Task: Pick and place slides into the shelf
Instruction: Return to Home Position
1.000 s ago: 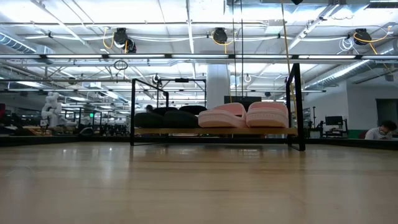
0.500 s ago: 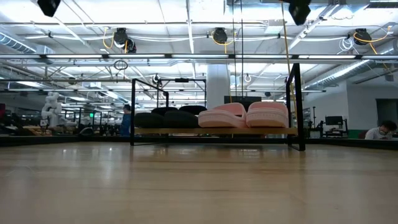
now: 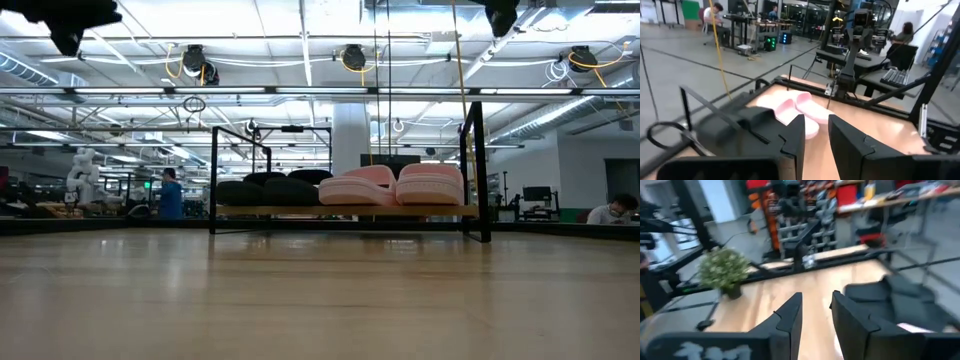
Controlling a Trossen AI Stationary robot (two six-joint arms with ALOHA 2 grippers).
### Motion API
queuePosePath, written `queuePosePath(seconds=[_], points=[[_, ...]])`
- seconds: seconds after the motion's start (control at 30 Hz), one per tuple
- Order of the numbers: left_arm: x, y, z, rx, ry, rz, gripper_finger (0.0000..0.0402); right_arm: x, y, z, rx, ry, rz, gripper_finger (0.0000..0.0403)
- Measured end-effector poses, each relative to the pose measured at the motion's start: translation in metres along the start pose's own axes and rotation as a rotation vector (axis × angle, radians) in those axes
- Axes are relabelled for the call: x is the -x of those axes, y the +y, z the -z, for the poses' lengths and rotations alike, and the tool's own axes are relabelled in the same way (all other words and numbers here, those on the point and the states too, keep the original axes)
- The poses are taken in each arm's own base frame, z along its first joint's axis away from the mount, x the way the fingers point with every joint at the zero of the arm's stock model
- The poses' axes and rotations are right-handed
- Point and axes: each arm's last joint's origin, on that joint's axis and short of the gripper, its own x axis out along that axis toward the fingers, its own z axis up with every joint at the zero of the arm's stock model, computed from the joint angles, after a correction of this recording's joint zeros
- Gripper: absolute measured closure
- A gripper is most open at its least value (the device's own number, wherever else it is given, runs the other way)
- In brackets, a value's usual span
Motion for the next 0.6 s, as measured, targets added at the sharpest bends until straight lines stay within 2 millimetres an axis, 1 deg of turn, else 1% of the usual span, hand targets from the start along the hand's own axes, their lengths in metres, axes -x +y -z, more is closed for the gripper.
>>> queuePosePath(seconds=[0.1, 0.17, 0.27, 0.3, 0.37, 0.5, 0.6], points=[[-0.009, -0.005, 0.017, 0.04, -0.009, 0.032, 0.0316, -0.004, 0.001, 0.002, -0.04, 0.03, -0.041, 0.0307], [-0.014, -0.01, 0.024, 0.059, -0.023, 0.058, 0.0316, -0.003, 0.0, 0.006, -0.089, 0.068, -0.028, 0.0307], [-0.021, -0.014, 0.035, 0.071, -0.029, 0.064, 0.0316, -0.003, -0.002, 0.011, -0.211, 0.12, 0.018, 0.0307], [-0.022, -0.015, 0.038, 0.071, -0.028, 0.064, 0.0316, -0.004, -0.002, 0.012, -0.208, 0.128, 0.01, 0.0307], [-0.025, -0.016, 0.042, 0.081, -0.029, 0.065, 0.0316, -0.007, 0.0, 0.015, -0.131, 0.122, -0.066, 0.0307], [-0.028, -0.018, 0.048, 0.111, -0.04, 0.068, 0.0316, -0.011, 0.004, 0.015, 0.026, 0.0, -0.262, 0.0307], [-0.031, -0.019, 0.051, 0.12, -0.071, 0.064, 0.0316, -0.014, 0.0, 0.023, 0.031, -0.002, -0.308, 0.0307]])
